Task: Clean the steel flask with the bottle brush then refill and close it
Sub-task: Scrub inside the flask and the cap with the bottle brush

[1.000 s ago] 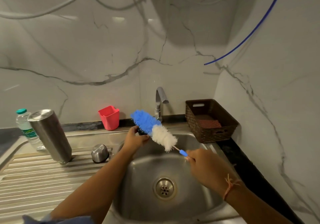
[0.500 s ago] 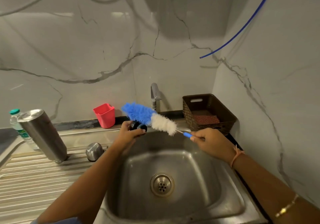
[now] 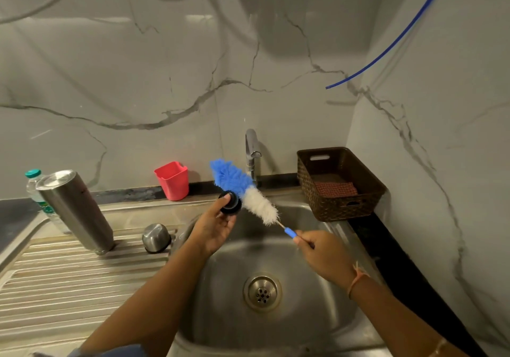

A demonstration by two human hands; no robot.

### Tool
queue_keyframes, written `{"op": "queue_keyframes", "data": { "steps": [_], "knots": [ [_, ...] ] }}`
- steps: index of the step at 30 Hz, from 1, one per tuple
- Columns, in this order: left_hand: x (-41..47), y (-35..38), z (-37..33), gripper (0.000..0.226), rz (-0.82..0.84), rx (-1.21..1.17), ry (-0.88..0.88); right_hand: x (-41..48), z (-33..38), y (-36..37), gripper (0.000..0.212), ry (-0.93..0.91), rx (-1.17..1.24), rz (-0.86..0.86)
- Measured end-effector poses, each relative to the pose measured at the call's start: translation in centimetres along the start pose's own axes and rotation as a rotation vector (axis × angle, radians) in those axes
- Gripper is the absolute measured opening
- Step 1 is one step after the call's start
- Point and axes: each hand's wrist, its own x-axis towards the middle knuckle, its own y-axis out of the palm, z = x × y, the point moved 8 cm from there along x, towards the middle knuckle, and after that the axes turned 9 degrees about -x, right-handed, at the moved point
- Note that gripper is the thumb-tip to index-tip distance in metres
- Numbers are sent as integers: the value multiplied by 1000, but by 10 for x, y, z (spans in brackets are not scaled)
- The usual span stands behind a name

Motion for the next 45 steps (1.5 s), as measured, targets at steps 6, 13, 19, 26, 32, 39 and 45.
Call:
{"op": "queue_keyframes", "data": {
  "steps": [6,13,19,26,32,39,45],
  "knots": [
    [5,-13,-24,32,-113,-278,127,-32,1,30,47,69,-49,94],
    [7,-17,11,26,-187,-11,-6,-11,20,24,25,102,-112,59],
    [10,-36,-14,32,-234,-85,46,-42,21,38,29,119,-119,81],
    [6,-18,17,21,-127,-21,-121,-12,32,31,26,153,-89,43],
    [10,-26,-16,29,-151,-156,-29,-46,42,43,29,89,-175,41],
    [10,-15,3,30,-97,-26,-119,-9,45,30,27,165,-115,-13],
    [18,-27,-22,23,-133,-137,-42,-45,61,59,29,151,-187,62]
  ]
}}
